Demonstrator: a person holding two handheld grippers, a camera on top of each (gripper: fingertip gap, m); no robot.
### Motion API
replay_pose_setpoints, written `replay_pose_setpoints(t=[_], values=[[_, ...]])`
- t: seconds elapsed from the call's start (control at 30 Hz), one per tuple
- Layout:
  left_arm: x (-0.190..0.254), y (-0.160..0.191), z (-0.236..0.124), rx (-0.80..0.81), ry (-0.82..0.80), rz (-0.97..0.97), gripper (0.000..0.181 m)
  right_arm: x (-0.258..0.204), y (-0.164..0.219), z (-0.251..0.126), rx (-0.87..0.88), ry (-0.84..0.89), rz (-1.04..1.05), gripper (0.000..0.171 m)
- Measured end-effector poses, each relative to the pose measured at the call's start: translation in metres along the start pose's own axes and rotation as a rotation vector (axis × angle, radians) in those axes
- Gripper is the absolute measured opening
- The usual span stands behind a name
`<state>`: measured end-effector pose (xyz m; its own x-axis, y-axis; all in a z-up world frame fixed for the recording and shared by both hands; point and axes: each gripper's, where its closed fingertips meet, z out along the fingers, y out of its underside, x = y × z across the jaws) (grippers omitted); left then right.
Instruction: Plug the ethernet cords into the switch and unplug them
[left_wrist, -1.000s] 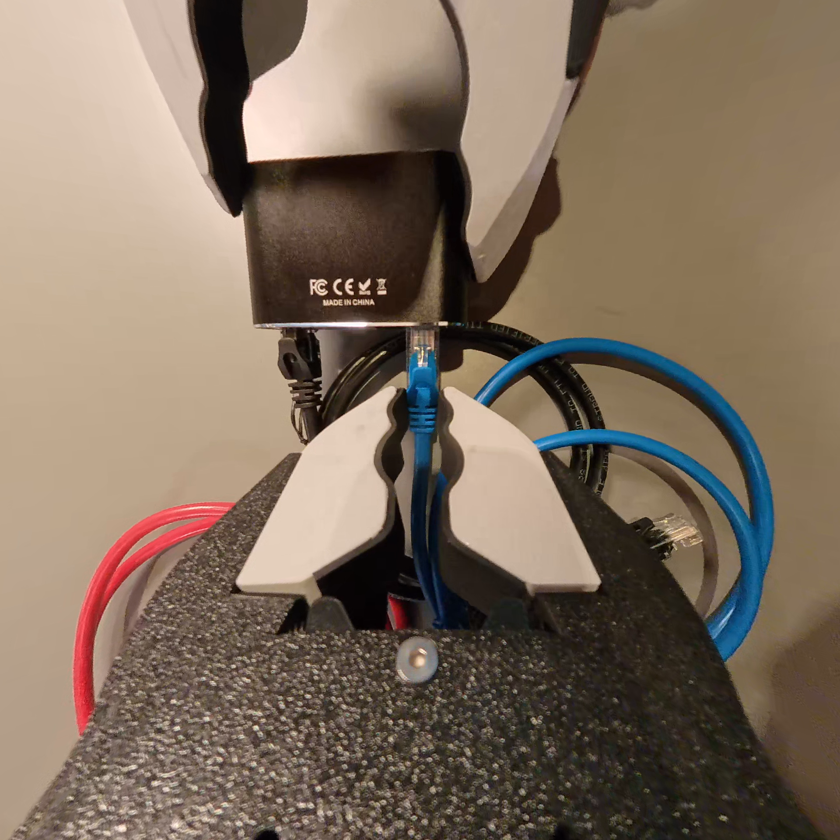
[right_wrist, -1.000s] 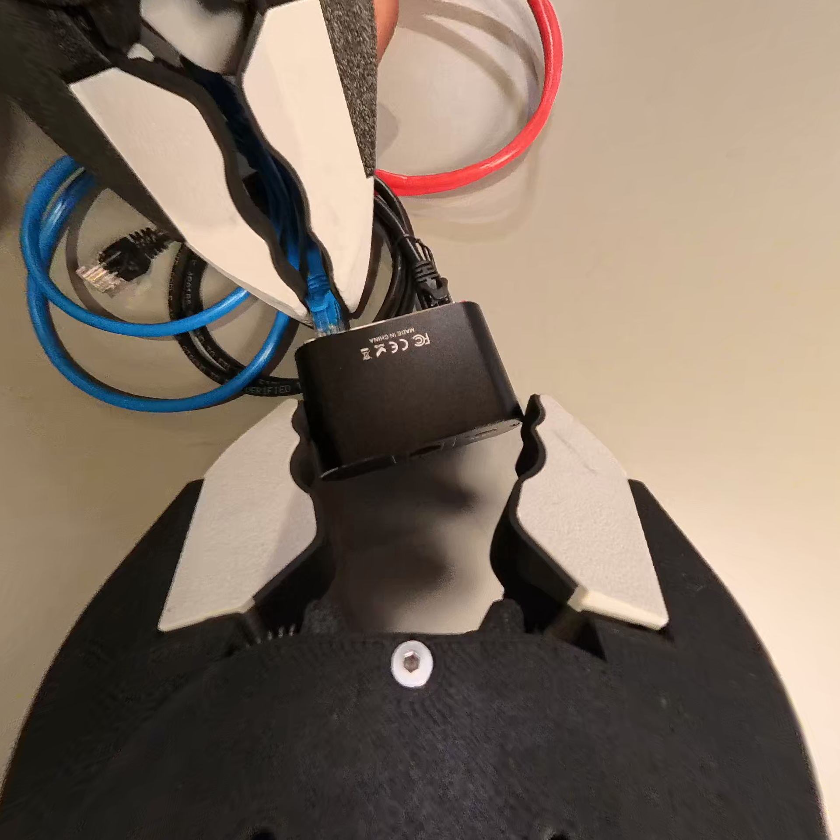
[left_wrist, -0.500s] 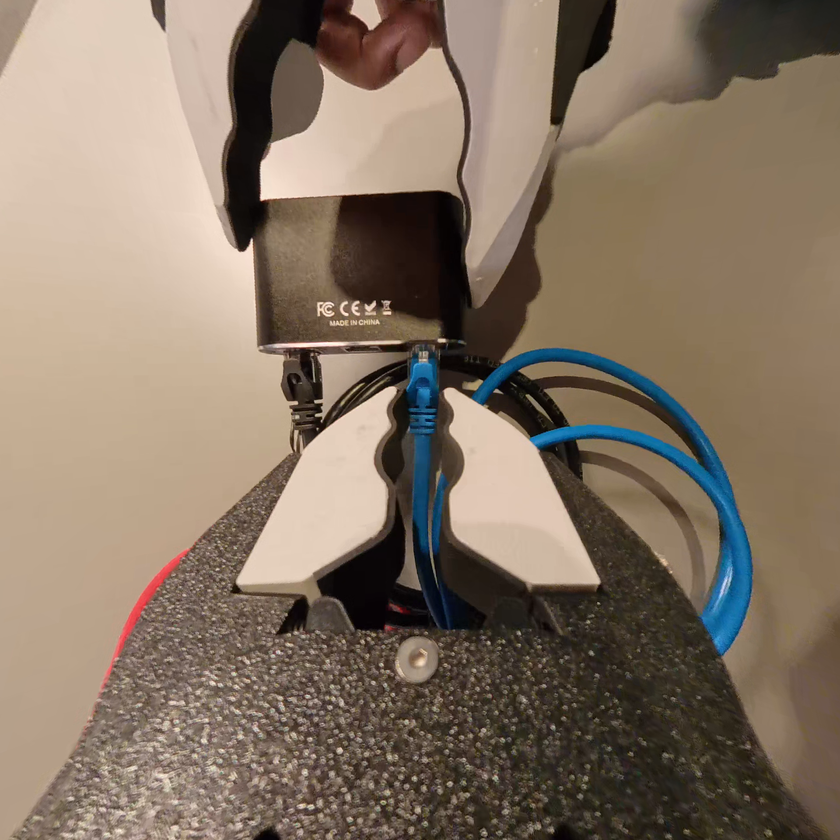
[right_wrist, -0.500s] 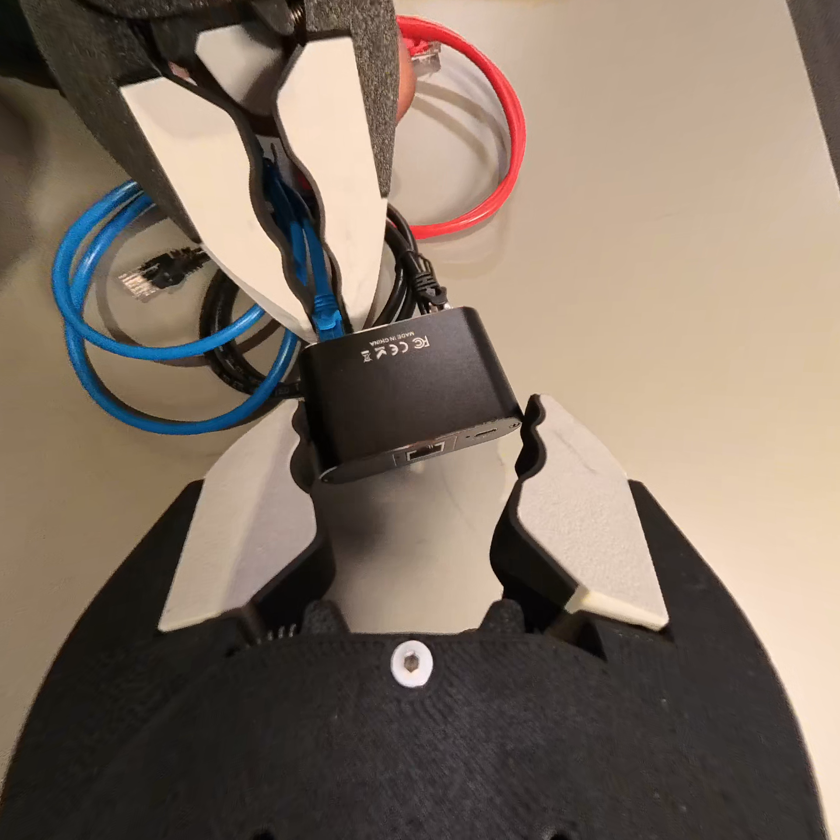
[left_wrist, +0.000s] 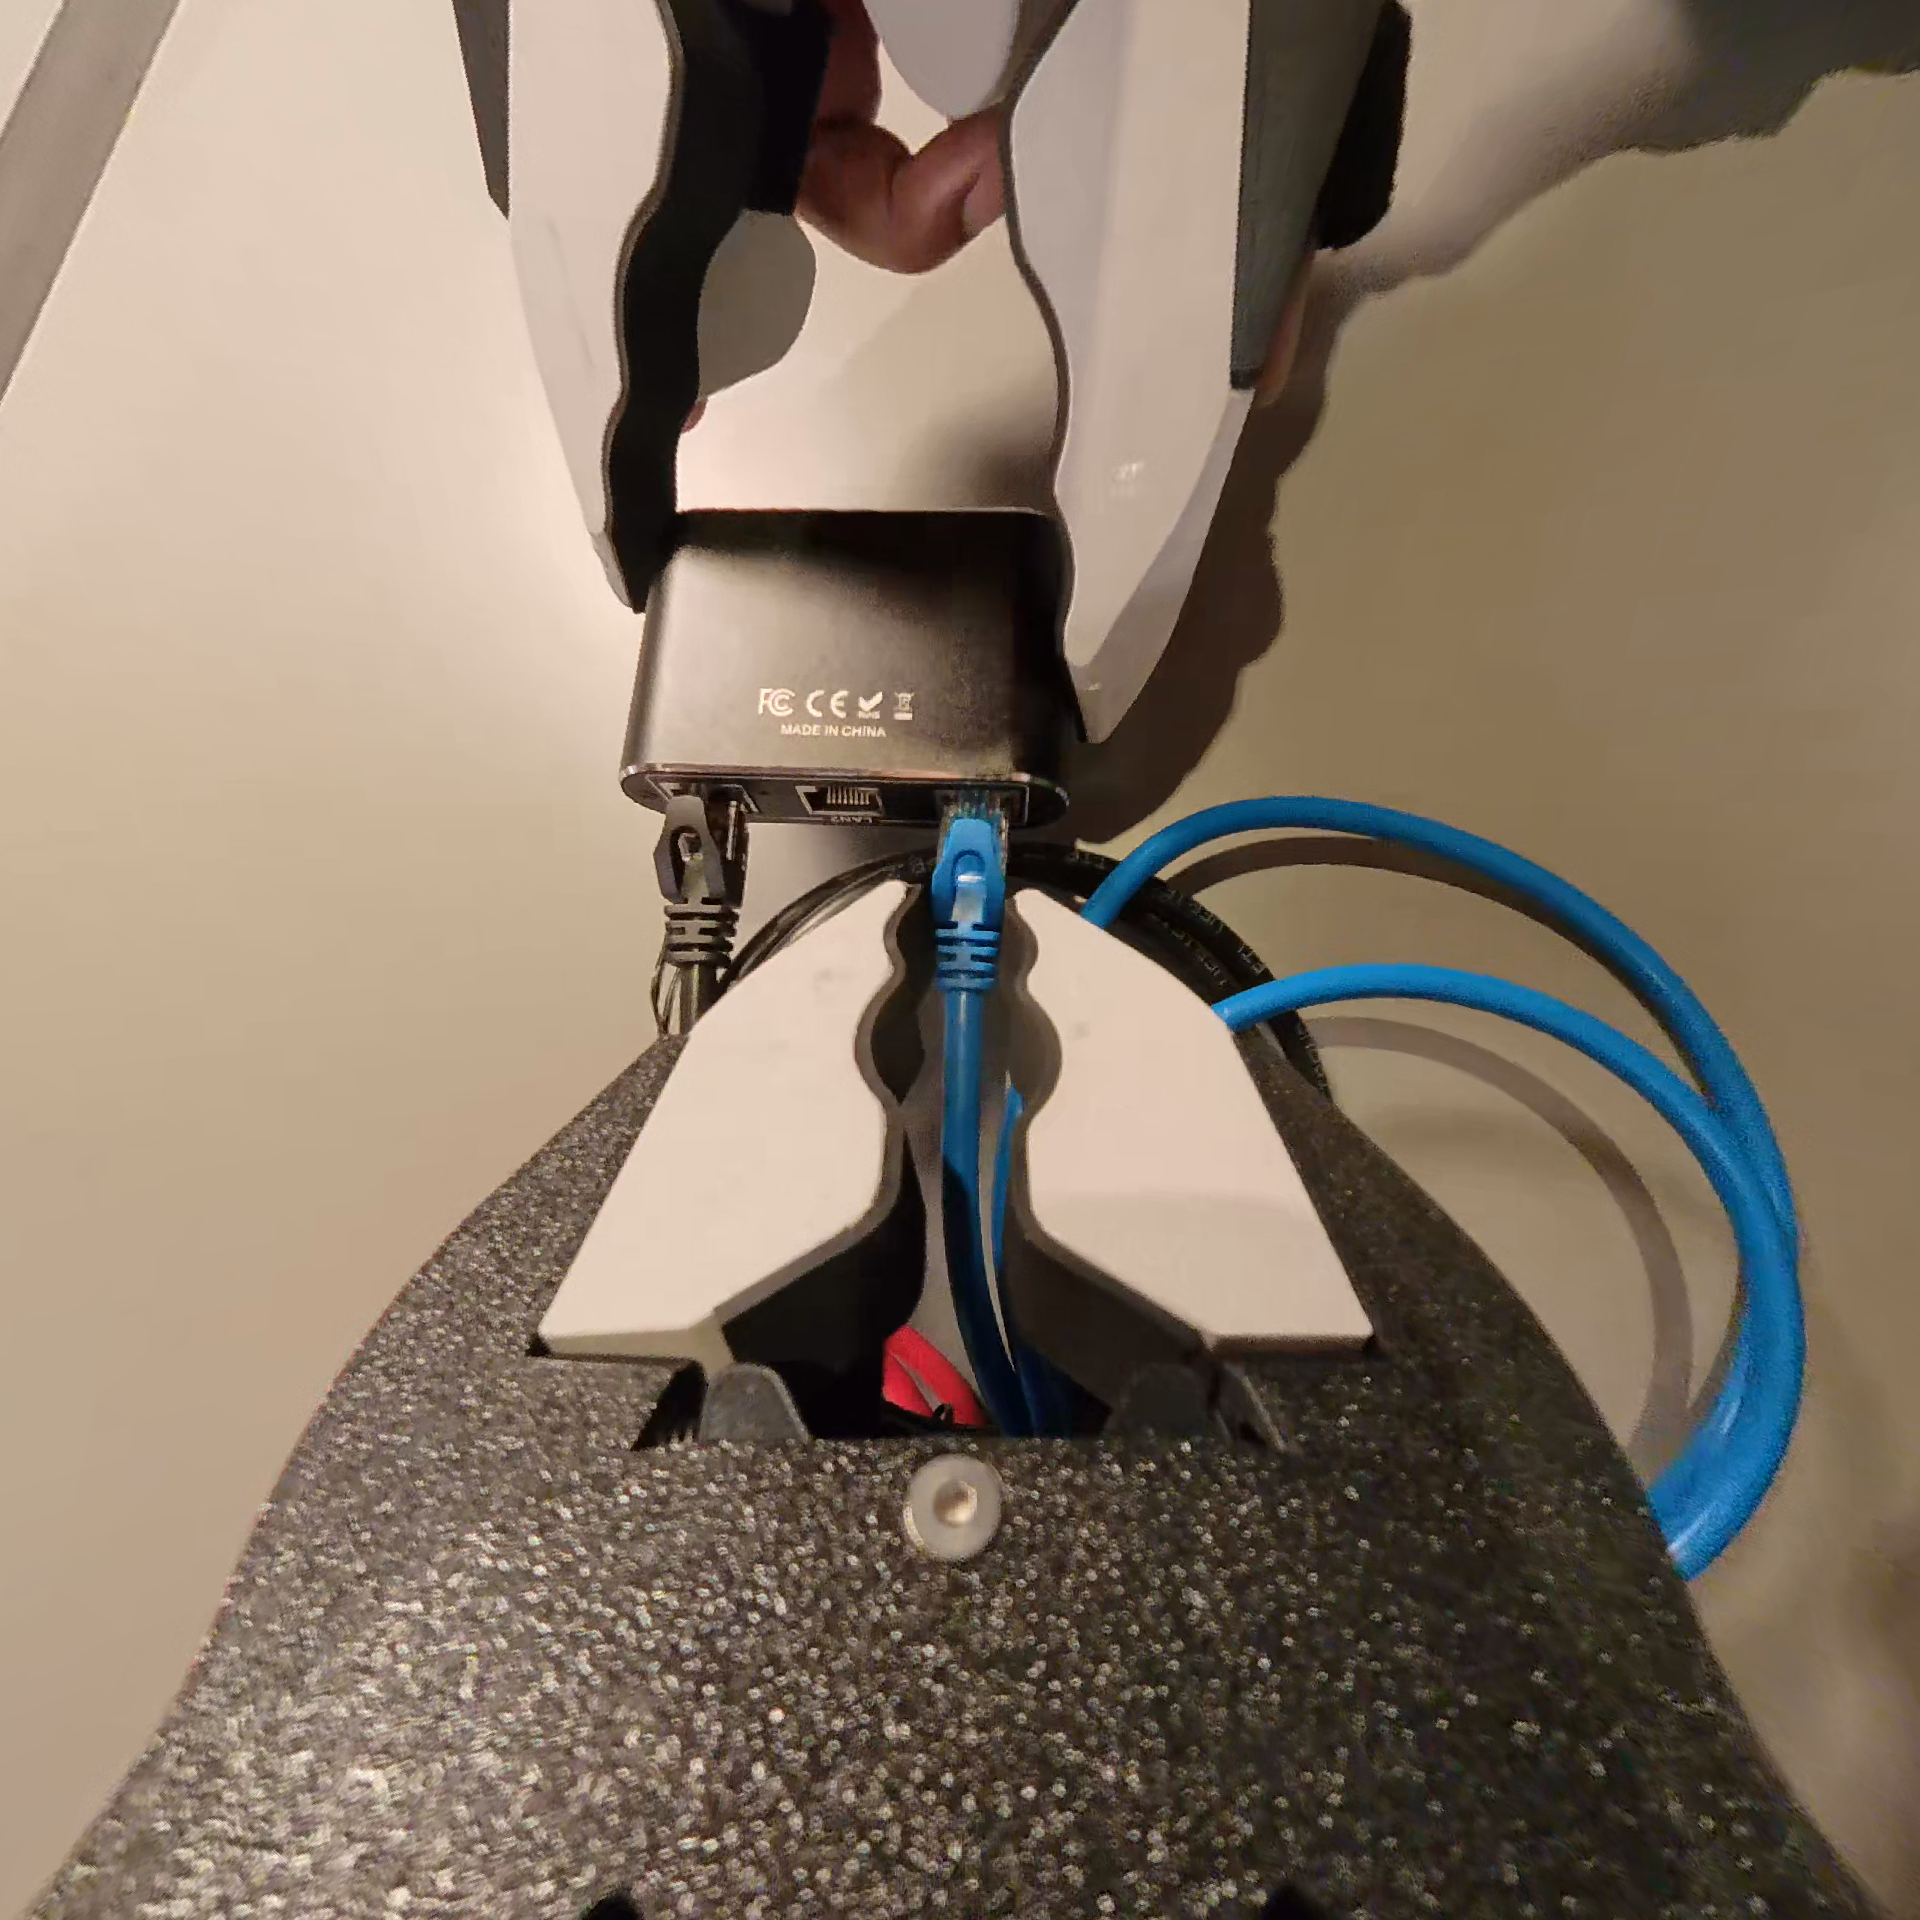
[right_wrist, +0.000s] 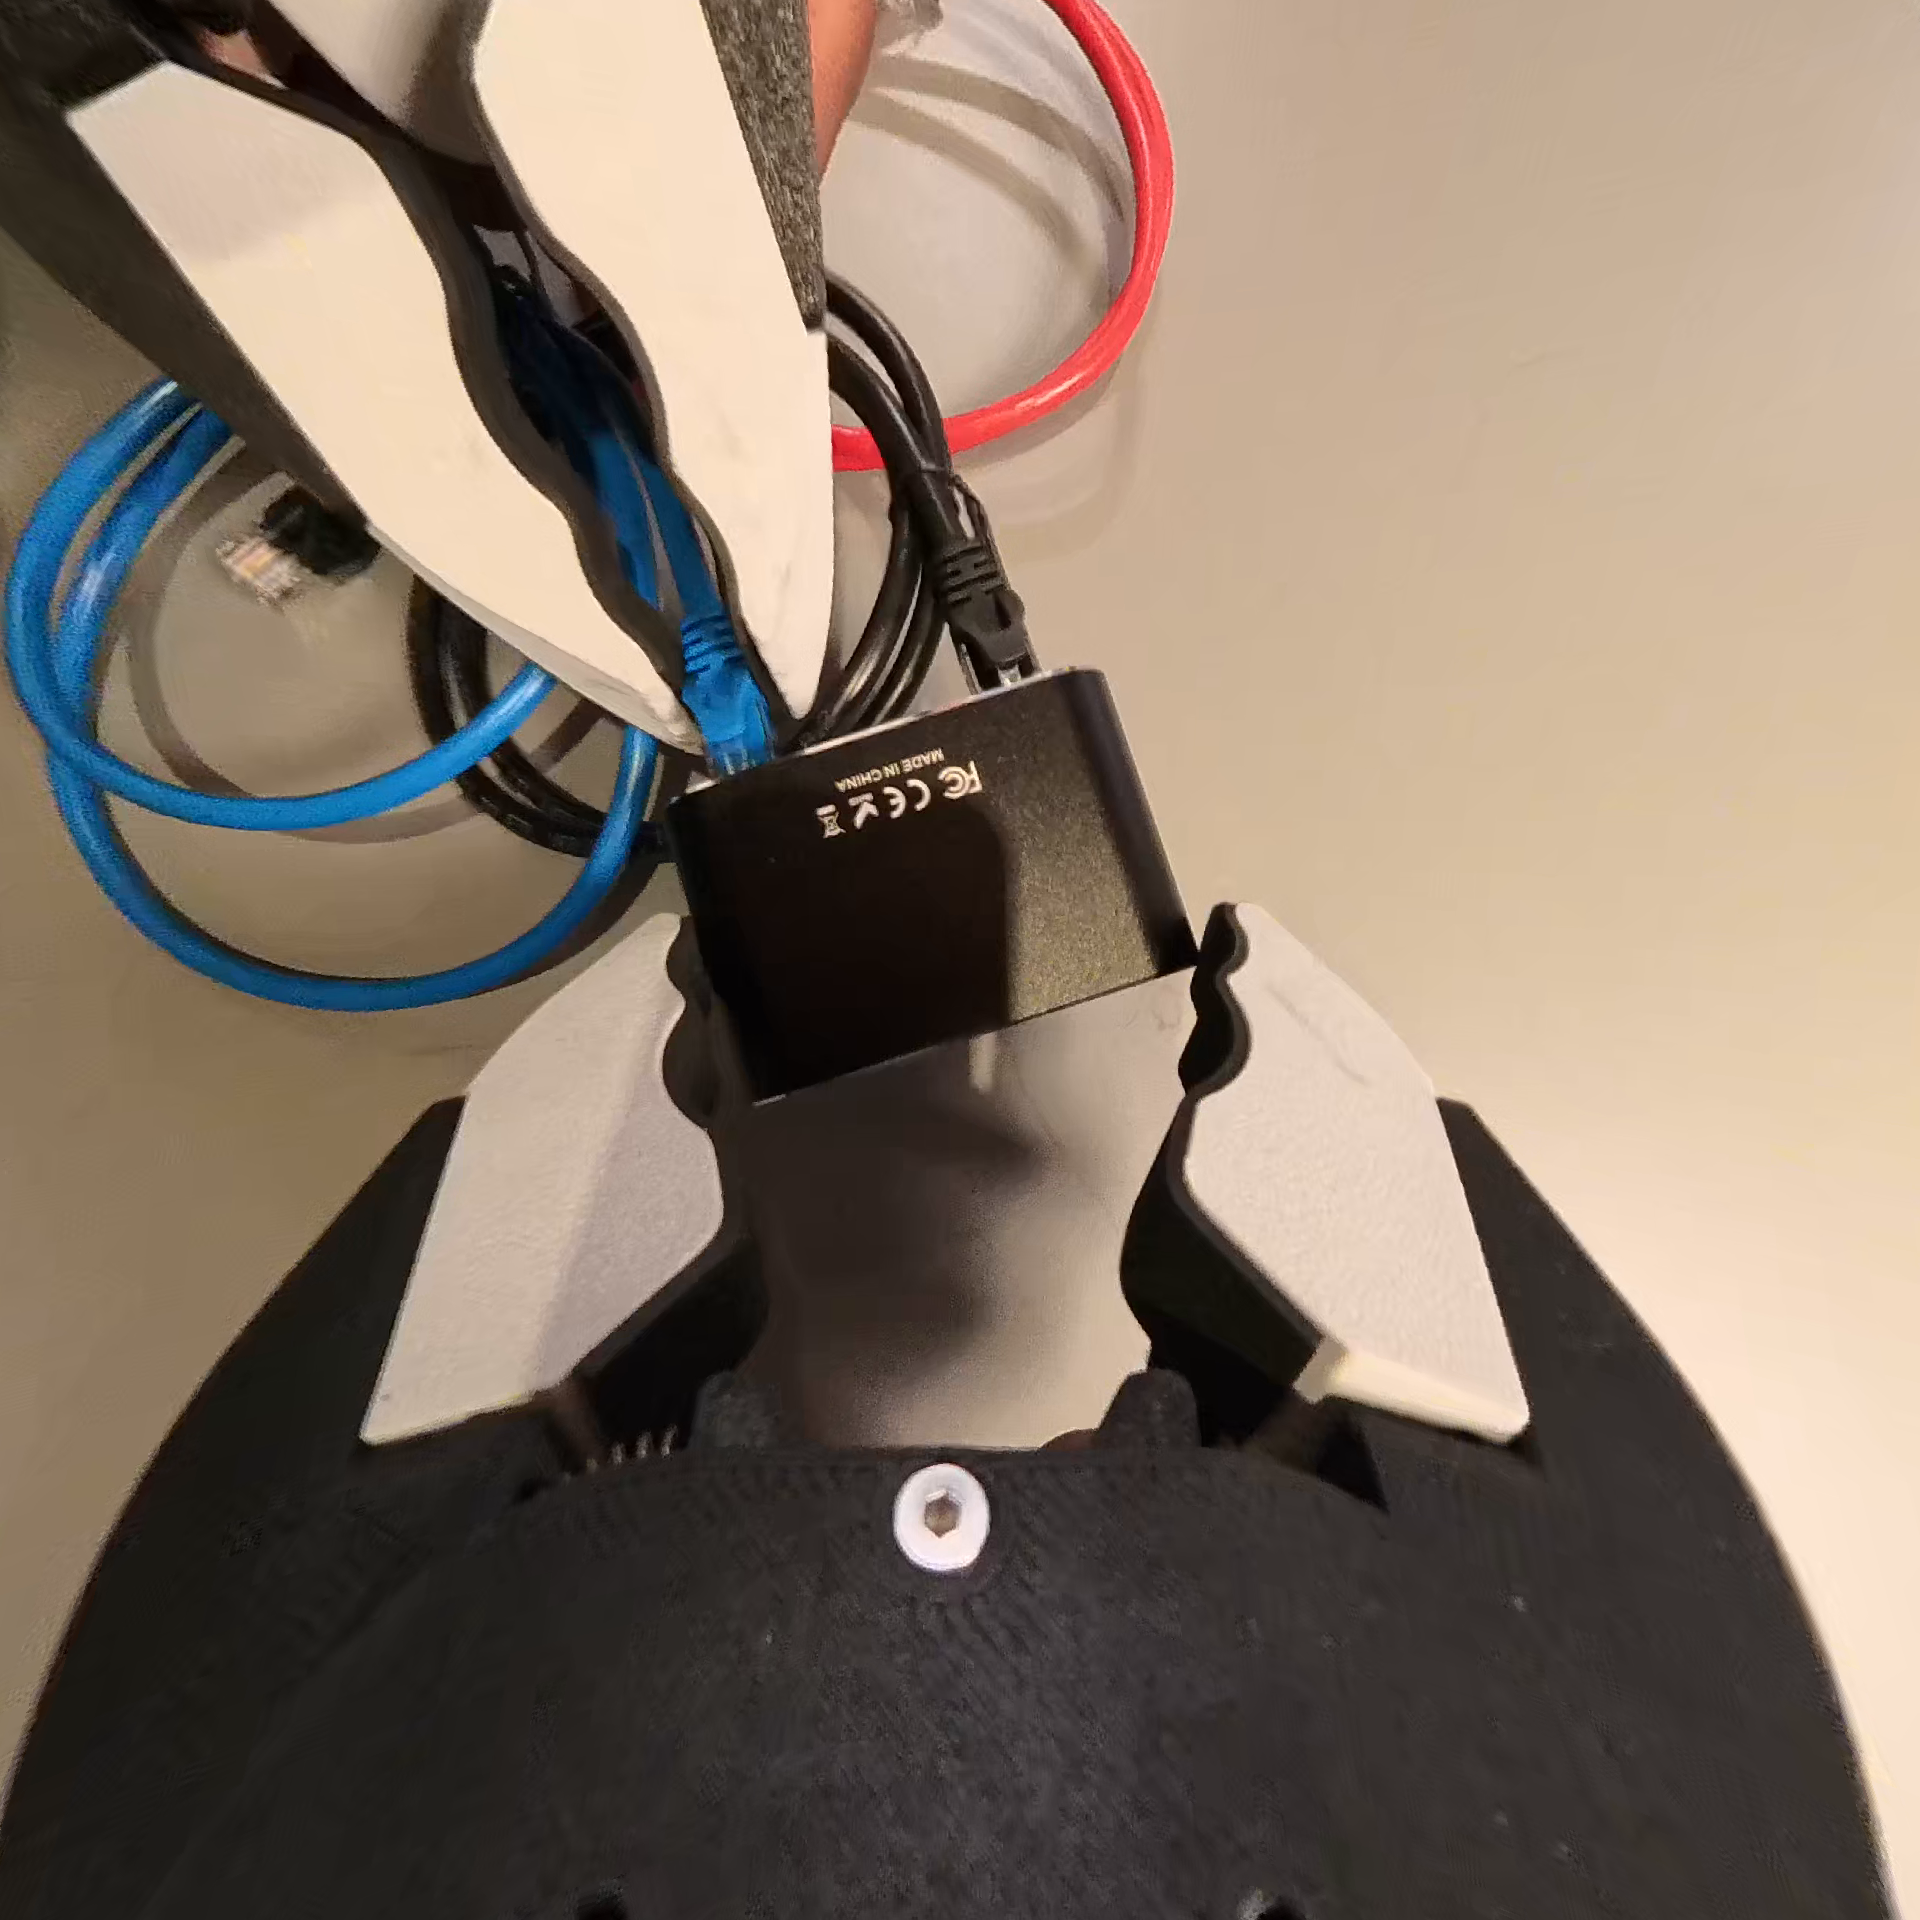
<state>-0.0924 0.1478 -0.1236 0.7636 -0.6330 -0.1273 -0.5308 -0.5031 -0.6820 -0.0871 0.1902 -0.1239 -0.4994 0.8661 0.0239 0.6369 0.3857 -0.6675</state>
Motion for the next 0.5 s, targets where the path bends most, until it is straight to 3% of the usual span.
replay_pose_setpoints(t=[0.03,0.17,0.5], values=[[0.0,0.002,0.001,-0.004,-0.004,0.001,0.012,0.0,0.001,0.001,0.004,0.002,0.007,0.089],[-0.006,0.002,0.002,0.039,-0.018,-0.032,0.012,0.006,-0.004,-0.001,0.071,0.029,0.054,0.09],[-0.014,-0.005,-0.001,0.108,-0.048,-0.075,0.012,0.007,0.007,-0.038,0.262,0.186,0.17,0.06]])
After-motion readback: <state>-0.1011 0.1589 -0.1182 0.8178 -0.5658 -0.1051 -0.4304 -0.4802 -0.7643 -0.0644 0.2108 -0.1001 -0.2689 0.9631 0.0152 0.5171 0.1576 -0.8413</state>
